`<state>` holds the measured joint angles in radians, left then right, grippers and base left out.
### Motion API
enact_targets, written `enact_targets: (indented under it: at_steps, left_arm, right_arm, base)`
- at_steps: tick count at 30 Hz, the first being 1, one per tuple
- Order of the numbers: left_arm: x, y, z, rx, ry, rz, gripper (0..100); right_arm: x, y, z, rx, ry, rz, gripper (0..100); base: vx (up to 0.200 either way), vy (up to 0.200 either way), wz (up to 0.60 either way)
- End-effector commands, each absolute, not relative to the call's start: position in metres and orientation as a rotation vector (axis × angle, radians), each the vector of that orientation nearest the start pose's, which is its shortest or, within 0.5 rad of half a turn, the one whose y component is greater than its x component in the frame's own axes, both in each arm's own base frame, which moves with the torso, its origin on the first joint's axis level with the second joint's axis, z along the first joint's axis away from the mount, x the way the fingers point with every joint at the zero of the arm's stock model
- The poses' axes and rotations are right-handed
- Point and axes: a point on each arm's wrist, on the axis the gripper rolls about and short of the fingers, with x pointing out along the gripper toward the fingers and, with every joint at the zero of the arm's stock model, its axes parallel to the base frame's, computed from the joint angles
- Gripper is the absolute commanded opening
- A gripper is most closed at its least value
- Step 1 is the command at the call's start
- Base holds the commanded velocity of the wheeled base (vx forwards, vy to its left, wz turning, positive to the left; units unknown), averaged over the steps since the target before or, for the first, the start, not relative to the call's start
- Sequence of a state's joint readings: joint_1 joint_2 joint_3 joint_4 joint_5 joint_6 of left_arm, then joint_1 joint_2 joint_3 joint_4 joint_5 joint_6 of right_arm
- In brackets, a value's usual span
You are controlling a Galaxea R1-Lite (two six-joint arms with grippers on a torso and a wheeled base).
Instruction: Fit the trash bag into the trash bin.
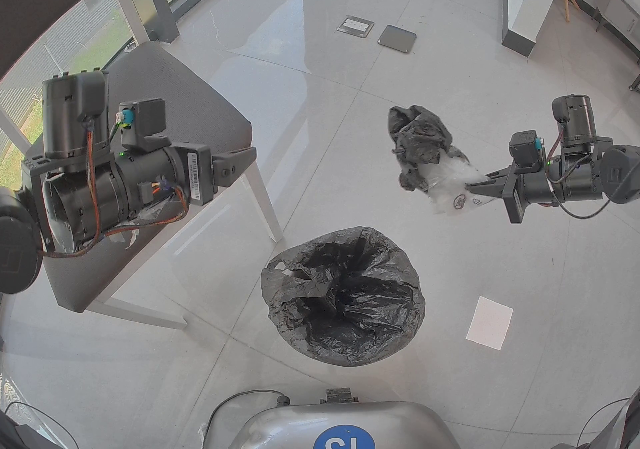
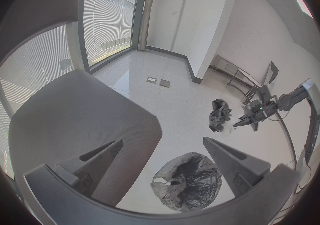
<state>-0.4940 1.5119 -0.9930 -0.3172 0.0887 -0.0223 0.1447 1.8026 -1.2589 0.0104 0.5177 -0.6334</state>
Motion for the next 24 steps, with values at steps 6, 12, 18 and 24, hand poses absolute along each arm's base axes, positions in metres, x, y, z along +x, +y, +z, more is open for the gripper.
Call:
enact_targets:
  at_steps: [6,12,18,24]
  left_arm:
    - [0.234,-0.087,0.263,0.061,0.168,-0.302,100]
    - [0.242,-0.068,0.283,0.079,0.085,-0.241,100]
    - [0.24,-0.057,0.295,0.071,0.042,-0.199,100]
    - [0.233,-0.056,0.301,0.069,0.019,-0.2,100]
  right_arm:
    - [0.275,0.121,0.208,-0.528,0.325,1.014,0]
    - [0.261,0.13,0.184,-0.537,0.409,1.064,0]
    - [0.255,0.138,0.163,-0.541,0.457,1.106,0]
    - [0.262,0.143,0.146,-0.542,0.469,1.111,0]
  base:
    - [0.0,0.0,0.0]
    - [0.0,0.0,0.0]
    - [0.0,0.0,0.0]
    - [0.0,0.0,0.0]
